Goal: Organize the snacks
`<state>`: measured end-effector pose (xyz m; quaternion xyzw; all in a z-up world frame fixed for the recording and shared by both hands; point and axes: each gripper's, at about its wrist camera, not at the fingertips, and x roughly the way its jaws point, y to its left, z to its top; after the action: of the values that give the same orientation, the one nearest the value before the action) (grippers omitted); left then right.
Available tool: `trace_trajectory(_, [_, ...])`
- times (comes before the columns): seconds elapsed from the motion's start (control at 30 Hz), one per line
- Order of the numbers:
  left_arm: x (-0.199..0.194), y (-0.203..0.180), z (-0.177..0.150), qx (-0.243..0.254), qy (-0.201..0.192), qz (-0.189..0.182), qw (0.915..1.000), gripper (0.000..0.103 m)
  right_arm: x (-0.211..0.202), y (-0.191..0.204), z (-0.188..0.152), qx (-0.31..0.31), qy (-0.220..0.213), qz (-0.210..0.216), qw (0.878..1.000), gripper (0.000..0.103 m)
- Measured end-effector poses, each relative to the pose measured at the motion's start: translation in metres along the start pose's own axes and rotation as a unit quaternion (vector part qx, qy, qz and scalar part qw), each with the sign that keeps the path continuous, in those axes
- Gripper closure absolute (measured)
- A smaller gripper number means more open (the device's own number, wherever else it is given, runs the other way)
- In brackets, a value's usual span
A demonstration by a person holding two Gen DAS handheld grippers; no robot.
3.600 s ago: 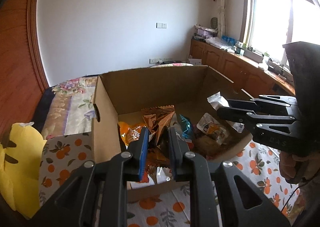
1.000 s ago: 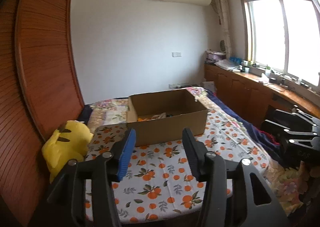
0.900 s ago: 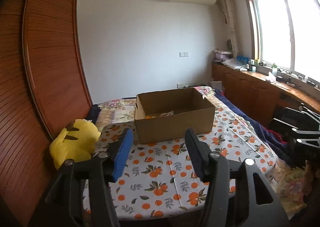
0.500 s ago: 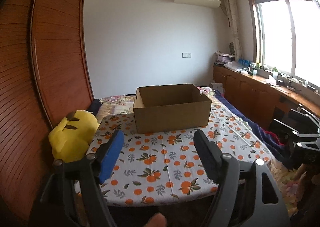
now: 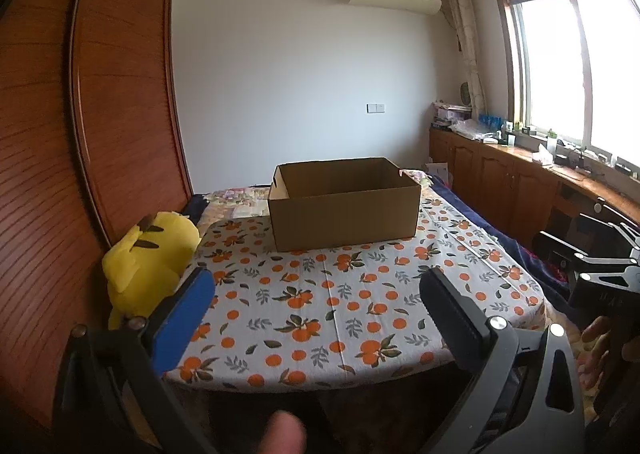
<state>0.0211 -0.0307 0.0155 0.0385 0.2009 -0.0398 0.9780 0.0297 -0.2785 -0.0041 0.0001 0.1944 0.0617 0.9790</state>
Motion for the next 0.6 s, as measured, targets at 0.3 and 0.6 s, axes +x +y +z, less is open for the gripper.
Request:
trace_trajectory(0.3, [-0.002,0.000,-0.019,0.009,0.004,0.016,0.9998,0.000,-0.010,0.004,-0.011,0.003,0.006,-0.010,1.000,0.000])
trace_trajectory(0.6, [0.005,0.010,-0.030,0.002,0.009,0.032,0.9995,0.000,-0.008,0.007,-0.021,0.005,0.002,-0.027,1.000,0.000])
